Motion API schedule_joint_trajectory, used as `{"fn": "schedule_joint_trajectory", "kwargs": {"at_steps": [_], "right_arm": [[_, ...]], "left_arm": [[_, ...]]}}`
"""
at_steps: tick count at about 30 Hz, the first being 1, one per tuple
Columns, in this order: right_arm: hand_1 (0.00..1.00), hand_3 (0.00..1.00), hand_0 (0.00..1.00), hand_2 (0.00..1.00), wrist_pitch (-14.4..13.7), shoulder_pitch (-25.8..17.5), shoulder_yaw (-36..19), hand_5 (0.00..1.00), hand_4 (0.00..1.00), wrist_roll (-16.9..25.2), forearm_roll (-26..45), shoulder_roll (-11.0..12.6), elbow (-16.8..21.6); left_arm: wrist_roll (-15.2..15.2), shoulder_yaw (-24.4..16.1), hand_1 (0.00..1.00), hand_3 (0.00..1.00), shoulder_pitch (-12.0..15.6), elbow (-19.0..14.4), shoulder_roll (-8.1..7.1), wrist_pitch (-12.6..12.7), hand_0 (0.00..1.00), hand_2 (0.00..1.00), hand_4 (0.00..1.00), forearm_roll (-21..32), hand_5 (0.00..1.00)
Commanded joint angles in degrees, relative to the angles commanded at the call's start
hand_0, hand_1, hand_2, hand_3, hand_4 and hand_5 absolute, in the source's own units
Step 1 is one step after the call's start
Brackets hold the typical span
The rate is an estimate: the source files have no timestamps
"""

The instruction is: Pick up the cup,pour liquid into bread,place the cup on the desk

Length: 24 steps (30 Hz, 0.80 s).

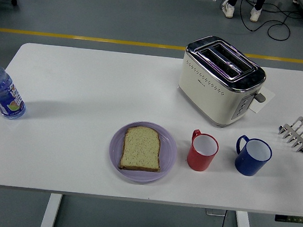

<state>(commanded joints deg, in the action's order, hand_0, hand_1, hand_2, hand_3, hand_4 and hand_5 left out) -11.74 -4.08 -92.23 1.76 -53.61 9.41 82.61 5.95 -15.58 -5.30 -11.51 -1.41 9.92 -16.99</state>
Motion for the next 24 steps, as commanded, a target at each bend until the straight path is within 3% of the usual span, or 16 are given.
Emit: {"fn": "schedule_joint_trajectory", "kwargs": {"at_steps": [6,12,18,24], "right_arm": [[0.862,0.969,0.940,0.961,-2.9,-1.6,2.9,0.092,0.965,2.1,-10.3,1.0,1.7],[0.866,0.973,0.947,0.963,-7.0,-3.4,7.8,0.087,0.968,6.4,-11.0,1.9,3.0],[0.871,0.976,0.949,0.967,-8.8,-4.8,11.9,0.092,0.966,9.9,-8.5,2.5,2.7],[0.867,0.979,0.945,0.963,-10.2,-5.9,15.8,0.107,0.965,10.0,-10.0,3.3,2.3]], "left_arm": [[0.0,0.0,0.638,0.503,-0.1,0.0,0.01,0.0,0.633,0.649,0.240,-0.1,0.863],[0.0,0.1,0.638,0.503,-0.2,0.0,-0.01,0.0,0.633,0.649,0.239,-0.1,0.862],[0.0,0.1,0.639,0.502,-0.2,0.0,-0.06,0.0,0.633,0.649,0.240,-0.1,0.863],[0.0,0.1,0.638,0.502,-0.2,0.0,-0.04,0.0,0.633,0.649,0.239,-0.2,0.862]]}}
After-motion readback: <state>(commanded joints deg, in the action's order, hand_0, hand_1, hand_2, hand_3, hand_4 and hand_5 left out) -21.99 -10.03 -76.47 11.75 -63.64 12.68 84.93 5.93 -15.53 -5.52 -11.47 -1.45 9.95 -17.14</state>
